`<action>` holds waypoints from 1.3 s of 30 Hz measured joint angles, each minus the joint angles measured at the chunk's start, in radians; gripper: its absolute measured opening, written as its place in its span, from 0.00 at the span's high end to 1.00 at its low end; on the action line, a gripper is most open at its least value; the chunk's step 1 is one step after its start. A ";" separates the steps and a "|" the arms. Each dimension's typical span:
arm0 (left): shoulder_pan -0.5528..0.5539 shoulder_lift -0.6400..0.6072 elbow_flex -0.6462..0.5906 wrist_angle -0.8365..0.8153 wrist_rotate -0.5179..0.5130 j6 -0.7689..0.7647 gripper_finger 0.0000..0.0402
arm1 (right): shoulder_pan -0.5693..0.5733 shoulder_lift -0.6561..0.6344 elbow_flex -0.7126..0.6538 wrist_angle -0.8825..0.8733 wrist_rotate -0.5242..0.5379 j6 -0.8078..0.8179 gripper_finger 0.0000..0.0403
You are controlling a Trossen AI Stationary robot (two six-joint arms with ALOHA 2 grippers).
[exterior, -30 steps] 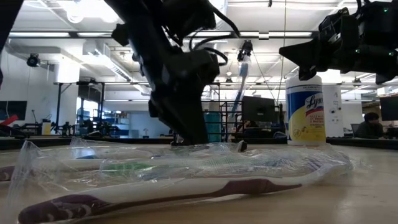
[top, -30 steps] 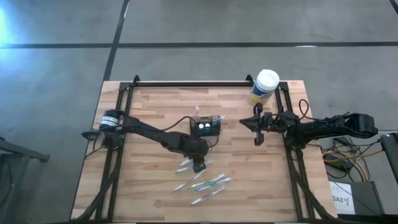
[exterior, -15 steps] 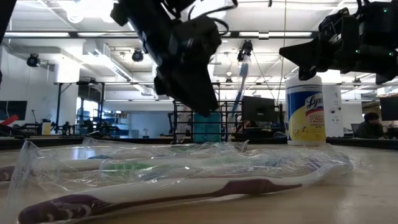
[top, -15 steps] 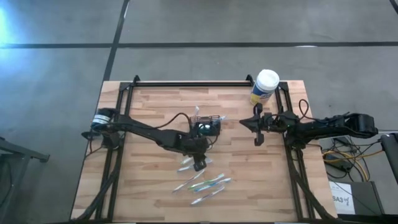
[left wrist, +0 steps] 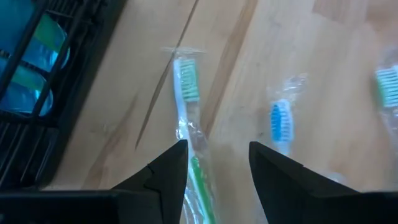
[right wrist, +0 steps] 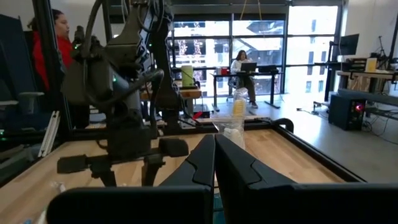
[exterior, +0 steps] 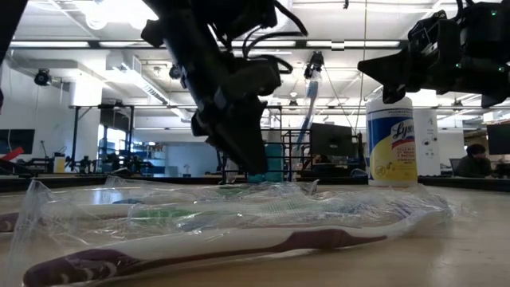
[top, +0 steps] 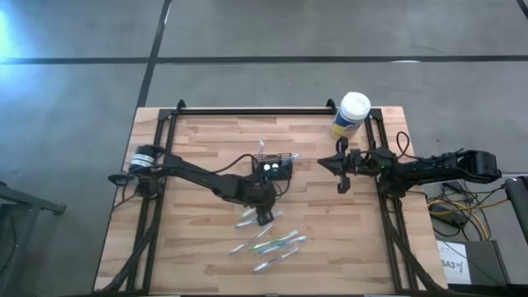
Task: Pick & Place toothbrushing station
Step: Put the top green toothbrush in the wire organizer
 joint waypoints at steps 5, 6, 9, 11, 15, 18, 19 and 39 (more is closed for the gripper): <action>0.000 0.031 0.000 -0.007 -0.058 -0.001 0.57 | 0.000 0.000 0.000 -0.001 0.000 -0.004 0.98; 0.000 0.040 0.000 -0.008 -0.063 -0.001 0.57 | 0.000 0.000 0.000 -0.001 0.000 -0.004 0.98; 0.000 0.068 0.000 -0.007 -0.069 0.000 0.57 | 0.000 0.000 0.000 -0.003 0.000 -0.004 0.98; -0.001 0.082 0.001 -0.002 -0.074 -0.001 0.57 | 0.000 0.000 0.000 -0.006 0.000 -0.007 0.98; -0.001 0.094 0.003 0.000 -0.073 -0.008 0.57 | 0.000 0.000 0.000 -0.007 0.000 -0.007 0.98; -0.001 0.094 0.003 0.001 -0.071 -0.006 0.59 | 0.000 0.000 0.000 -0.007 0.000 -0.007 0.98; -0.001 0.092 0.003 0.001 -0.068 0.001 0.61 | 0.000 0.000 0.000 -0.007 0.000 -0.007 0.98; -0.030 -0.063 -0.001 -0.019 -0.042 0.104 0.96 | 0.000 0.000 0.000 -0.009 0.001 -0.008 0.98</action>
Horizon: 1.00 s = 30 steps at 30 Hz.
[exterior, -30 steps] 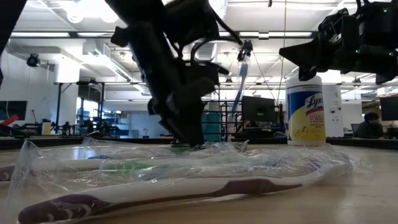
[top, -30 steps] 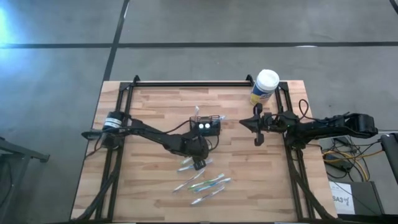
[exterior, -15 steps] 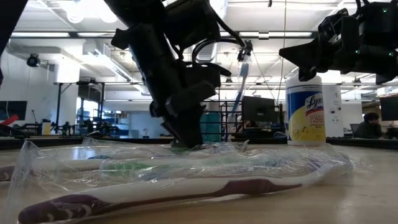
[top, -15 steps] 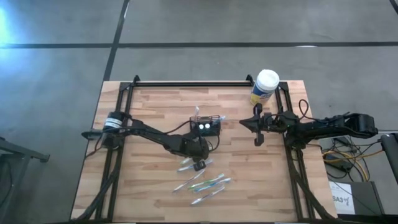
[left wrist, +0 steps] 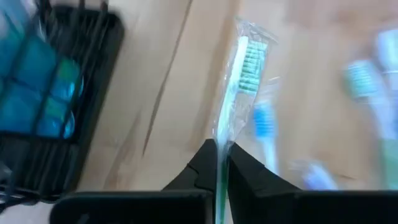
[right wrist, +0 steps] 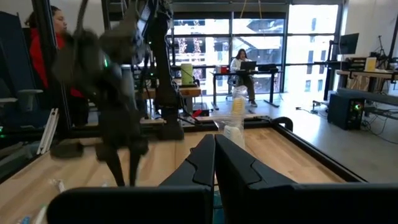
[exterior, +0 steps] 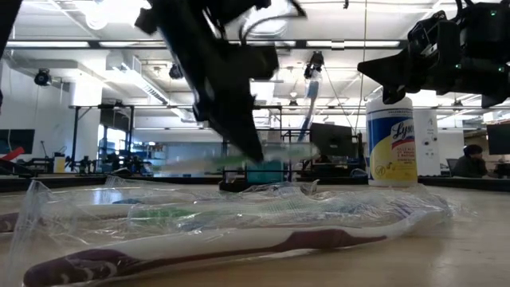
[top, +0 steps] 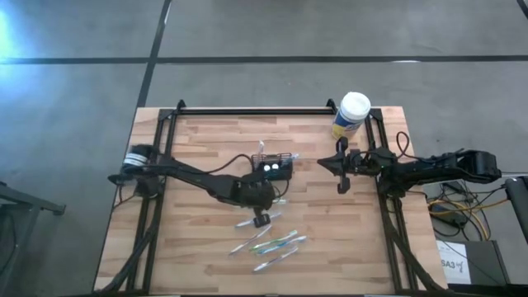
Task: Pick & Place toothbrushing station
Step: Put the top green toothbrush in the wire organizer
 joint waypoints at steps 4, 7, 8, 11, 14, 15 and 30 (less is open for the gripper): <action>-0.025 -0.119 0.000 -0.021 0.003 0.046 0.95 | 0.000 0.000 0.000 -0.003 0.000 0.000 0.98; -0.053 -0.230 -0.012 -0.016 -0.030 0.095 0.95 | 0.000 0.000 0.000 -0.007 0.000 0.000 0.98; -0.063 -0.268 -0.021 -0.014 -0.053 0.112 0.95 | 0.000 0.000 0.000 -0.007 0.000 0.000 0.98; -0.092 -0.408 -0.077 0.003 -0.122 0.156 0.96 | 0.000 -0.001 0.000 -0.007 0.000 0.000 0.98; -0.111 -0.564 -0.187 0.066 -0.162 0.215 0.96 | 0.000 -0.001 0.000 -0.007 0.000 0.000 0.98; -0.115 -0.617 -0.238 0.106 -0.165 0.240 0.96 | 0.000 -0.001 0.000 -0.007 0.000 0.000 0.98; 0.077 -1.188 -1.055 0.965 0.089 0.417 0.96 | 0.000 0.000 0.000 -0.027 0.001 -0.025 0.98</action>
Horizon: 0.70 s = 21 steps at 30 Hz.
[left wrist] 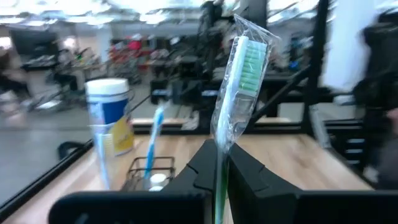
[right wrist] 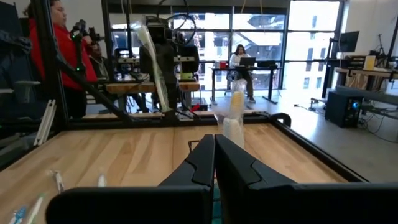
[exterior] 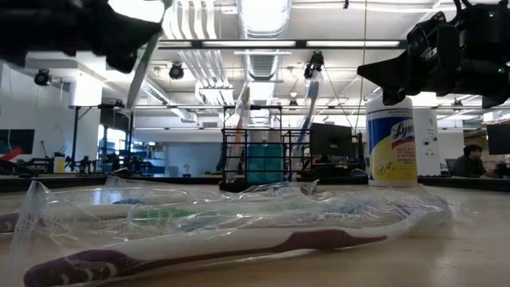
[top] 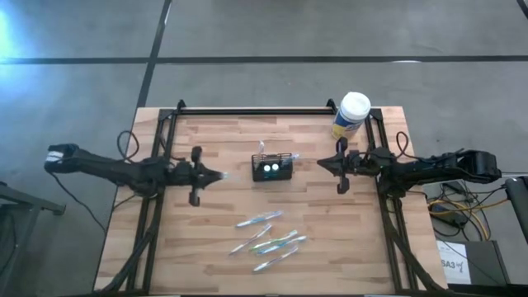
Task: Pick & Place toothbrushing station
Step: Put the top green toothbrush in the wire organizer
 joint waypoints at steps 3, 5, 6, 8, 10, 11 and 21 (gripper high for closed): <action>0.045 -0.081 -0.055 0.016 0.101 -0.007 0.96 | 0.000 0.000 0.000 -0.010 0.000 0.002 0.98; 0.057 -0.128 -0.071 0.008 0.121 -0.003 0.96 | 0.000 0.000 0.000 -0.010 0.000 0.002 0.98; 0.059 -0.148 -0.077 -0.003 0.122 0.009 0.96 | 0.000 0.000 0.000 -0.011 -0.001 0.002 0.98; 0.059 -0.183 -0.089 -0.013 0.123 0.040 0.96 | 0.000 0.000 0.000 -0.011 -0.003 0.002 0.98; 0.059 -0.211 -0.108 -0.020 0.123 0.075 0.96 | 0.000 0.000 0.000 -0.014 -0.018 -0.001 0.98; 0.059 -0.222 -0.120 -0.021 0.123 0.089 0.96 | 0.000 0.000 0.000 -0.014 -0.023 -0.001 0.98; 0.061 -0.336 -0.173 -0.025 0.121 0.060 0.96 | 0.000 0.002 0.000 -0.009 -0.028 0.033 0.98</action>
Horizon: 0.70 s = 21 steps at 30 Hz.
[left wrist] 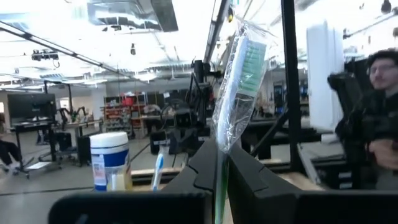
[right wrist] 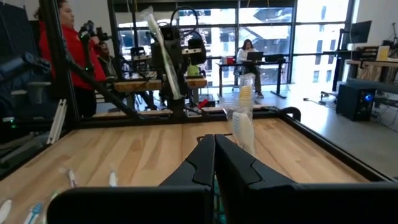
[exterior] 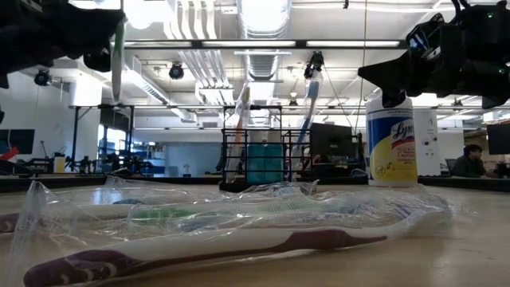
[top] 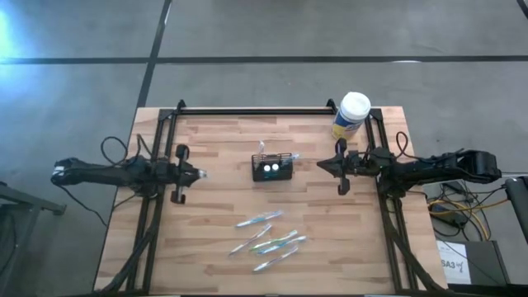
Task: Pick & Place toothbrushing station
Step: Put the top green toothbrush in the wire organizer
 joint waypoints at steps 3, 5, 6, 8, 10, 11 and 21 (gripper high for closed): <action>0.000 -0.020 0.000 0.001 -0.003 -0.022 0.96 | 0.002 0.000 0.000 -0.001 0.000 0.004 0.98; 0.000 -0.023 0.000 0.008 -0.021 -0.038 0.96 | 0.005 0.000 0.000 -0.001 0.000 0.008 0.98; 0.000 -0.022 0.000 0.018 -0.032 -0.060 0.96 | 0.005 0.000 0.000 -0.001 0.000 0.013 0.98; 0.000 -0.011 0.000 0.061 -0.042 -0.120 0.96 | 0.005 0.000 0.000 0.000 0.000 0.018 0.98; 0.000 0.005 0.010 0.066 -0.038 -0.146 0.96 | 0.005 0.000 0.000 0.000 0.000 0.018 0.98; 0.000 0.018 0.023 0.064 -0.032 -0.150 0.95 | 0.005 0.000 0.000 0.000 0.000 0.018 0.98; 0.000 0.322 0.235 0.215 -0.025 -0.059 0.96 | 0.005 -0.001 0.010 0.004 0.008 0.015 0.98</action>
